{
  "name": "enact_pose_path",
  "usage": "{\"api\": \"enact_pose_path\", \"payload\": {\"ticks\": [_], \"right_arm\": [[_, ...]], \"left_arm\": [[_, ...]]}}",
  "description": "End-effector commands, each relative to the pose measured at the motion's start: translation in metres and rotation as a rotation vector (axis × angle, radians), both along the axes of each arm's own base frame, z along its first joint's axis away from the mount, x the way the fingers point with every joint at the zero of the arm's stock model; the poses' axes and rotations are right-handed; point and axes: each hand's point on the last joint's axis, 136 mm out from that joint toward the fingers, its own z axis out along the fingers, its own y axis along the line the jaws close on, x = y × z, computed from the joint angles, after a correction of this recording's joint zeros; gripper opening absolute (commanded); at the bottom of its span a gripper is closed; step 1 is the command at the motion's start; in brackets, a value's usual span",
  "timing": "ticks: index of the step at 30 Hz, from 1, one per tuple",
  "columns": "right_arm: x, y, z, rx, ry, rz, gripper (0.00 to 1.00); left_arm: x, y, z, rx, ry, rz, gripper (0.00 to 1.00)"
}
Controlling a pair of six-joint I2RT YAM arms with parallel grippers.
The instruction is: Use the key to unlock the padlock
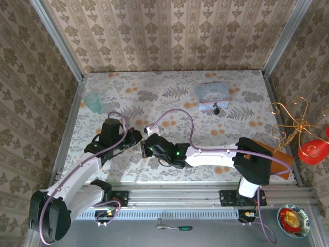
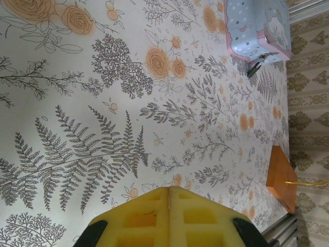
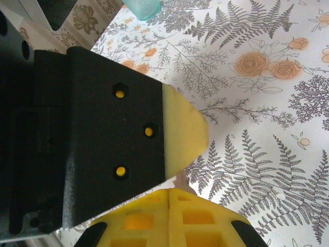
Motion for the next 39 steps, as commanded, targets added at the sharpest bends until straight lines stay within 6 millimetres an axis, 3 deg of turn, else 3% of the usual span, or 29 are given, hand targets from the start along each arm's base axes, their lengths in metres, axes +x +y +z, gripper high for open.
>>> {"api": "enact_pose_path", "payload": {"ticks": [1,4,8,11,14,20,27,39], "right_arm": [[0.004,-0.002,0.020,0.029,-0.044,-0.024,0.00],[0.007,-0.013,0.025,0.025,-0.058,-0.054,0.09],[0.012,-0.032,0.030,0.073,-0.072,-0.073,0.29],[0.011,-0.032,0.034,0.163,-0.102,-0.004,0.41],[-0.003,-0.023,0.039,0.135,-0.266,0.143,0.42],[-0.037,-0.007,0.025,-0.215,-0.658,0.414,0.44],[-0.025,0.001,0.030,-0.305,-0.804,0.354,0.41],[-0.006,-0.004,0.027,-0.350,-0.848,0.233,0.32]], "left_arm": [[0.003,-0.010,0.024,-0.044,-0.046,-0.023,0.00],[0.005,-0.004,0.024,-0.023,-0.044,0.004,0.00],[0.007,0.003,0.025,-0.018,-0.040,0.049,0.00],[0.007,0.008,0.025,-0.035,-0.016,0.096,0.00],[0.005,0.013,0.025,-0.026,0.024,0.138,0.00],[-0.002,0.023,0.029,0.002,0.046,0.196,0.00],[-0.010,0.014,0.026,0.009,0.066,0.181,0.00],[-0.013,0.003,0.025,0.038,0.066,0.161,0.00]]}}
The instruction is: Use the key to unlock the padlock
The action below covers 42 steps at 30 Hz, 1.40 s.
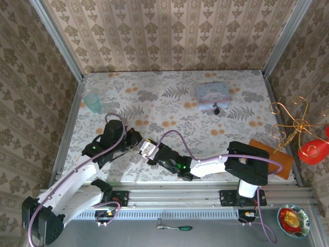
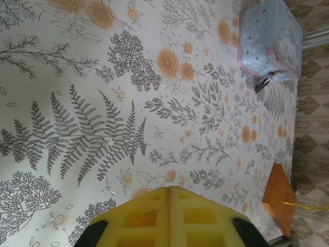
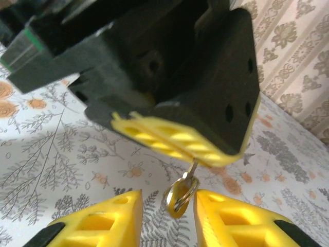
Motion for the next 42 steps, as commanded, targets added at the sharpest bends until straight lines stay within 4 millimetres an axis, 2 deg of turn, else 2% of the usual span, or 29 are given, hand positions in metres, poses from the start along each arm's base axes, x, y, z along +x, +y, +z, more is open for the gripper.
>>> {"api": "enact_pose_path", "payload": {"ticks": [1,8,12,15,20,24,29,36,38,42], "right_arm": [[0.007,0.001,0.024,0.071,-0.058,-0.046,0.31],[0.011,0.000,0.021,0.069,-0.060,-0.072,0.24],[0.012,-0.004,0.019,0.074,-0.063,-0.092,0.30],[0.012,-0.004,0.018,0.076,-0.053,-0.094,0.31],[0.012,-0.004,0.017,0.068,-0.051,-0.096,0.20],[0.015,-0.004,0.011,0.047,-0.050,-0.114,0.21],[0.018,-0.007,0.015,0.068,-0.051,-0.140,0.19],[0.018,-0.006,0.023,0.118,-0.016,-0.149,0.06],[0.018,-0.007,0.025,0.142,0.010,-0.156,0.03],[0.026,-0.019,0.024,0.227,0.156,-0.234,0.00]], "left_arm": [[0.002,0.000,0.007,0.002,0.000,0.020,0.00],[0.003,0.000,0.010,0.007,-0.005,0.022,0.00],[0.004,0.001,0.011,0.013,-0.010,0.024,0.00],[0.004,0.000,0.012,0.012,-0.011,0.024,0.00],[0.005,0.000,0.012,0.010,-0.011,0.025,0.00],[0.005,0.000,0.014,0.008,-0.015,0.024,0.00],[0.004,0.000,0.013,0.009,-0.013,0.024,0.00],[0.004,0.000,0.010,0.008,-0.011,0.026,0.00],[0.004,0.000,0.009,0.012,-0.013,0.024,0.06],[0.008,0.010,0.016,0.070,-0.066,0.017,0.34]]}}
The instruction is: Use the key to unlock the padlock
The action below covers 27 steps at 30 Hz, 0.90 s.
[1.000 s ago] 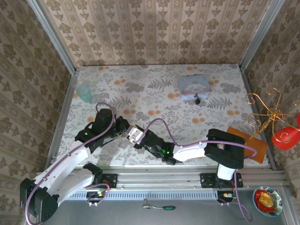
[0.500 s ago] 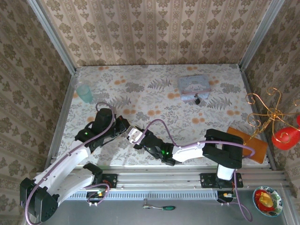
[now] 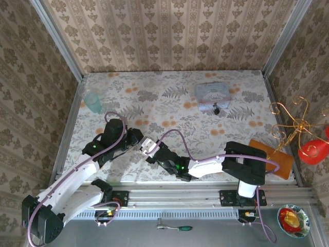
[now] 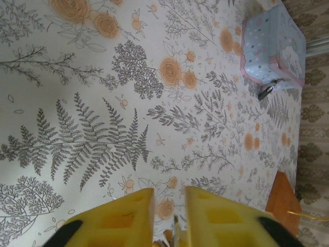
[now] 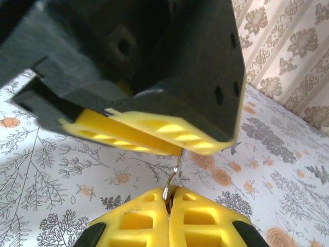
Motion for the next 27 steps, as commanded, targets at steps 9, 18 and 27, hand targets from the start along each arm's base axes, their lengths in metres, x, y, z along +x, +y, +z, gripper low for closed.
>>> {"api": "enact_pose_path", "payload": {"ticks": [9,18,27], "right_arm": [[0.014,-0.036,0.021,0.520,0.449,0.041,0.00],[0.002,-0.029,0.044,0.615,0.513,0.155,0.00],[0.000,-0.077,0.075,0.515,0.472,0.018,0.00]], "left_arm": [[0.027,0.020,0.059,-0.024,-0.331,-0.093,0.69],[0.030,0.005,0.065,-0.089,-0.398,-0.149,0.70],[0.037,0.002,0.059,-0.058,-0.381,-0.170,0.70]]}}
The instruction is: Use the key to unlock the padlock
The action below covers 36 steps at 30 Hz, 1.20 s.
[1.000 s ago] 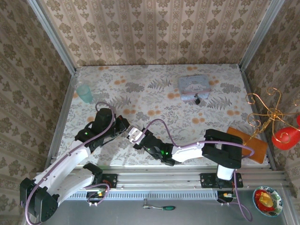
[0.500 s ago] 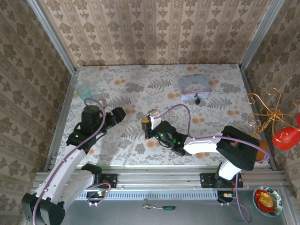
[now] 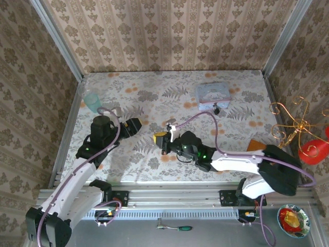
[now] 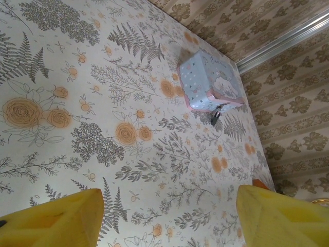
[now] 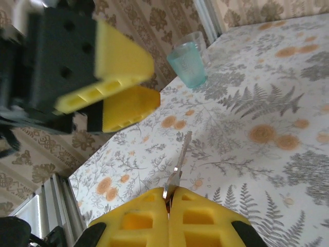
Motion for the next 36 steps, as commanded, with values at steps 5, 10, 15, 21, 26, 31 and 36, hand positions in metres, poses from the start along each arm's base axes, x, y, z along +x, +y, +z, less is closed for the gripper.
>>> {"api": "enact_pose_path", "payload": {"ticks": [5,10,15,21,26,31,36], "right_arm": [[0.000,-0.067,0.043,-0.171,-0.046,-0.183,0.00],[-0.011,-0.119,0.098,-0.229,-0.084,-0.292,0.00],[-0.022,-0.159,0.135,-0.264,-0.096,-0.366,0.00],[-0.027,-0.194,0.150,-0.336,-0.105,-0.455,0.00],[-0.024,-0.229,0.133,-0.479,-0.101,-0.573,0.00],[-0.031,-0.243,0.132,-0.468,-0.077,-0.580,0.00],[-0.034,-0.241,0.133,-0.428,-0.079,-0.553,0.00]], "left_arm": [[0.013,-0.031,0.002,0.020,-0.011,-0.086,0.69],[0.018,-0.092,-0.013,0.054,0.018,-0.206,0.69],[0.027,-0.163,-0.031,0.081,0.031,-0.315,0.68],[0.042,-0.248,-0.065,0.110,0.033,-0.395,0.65],[0.066,-0.309,-0.089,0.090,0.039,-0.414,0.63],[0.089,-0.345,-0.111,0.073,0.041,-0.390,0.62],[0.108,-0.370,-0.131,0.043,0.038,-0.368,0.61]]}}
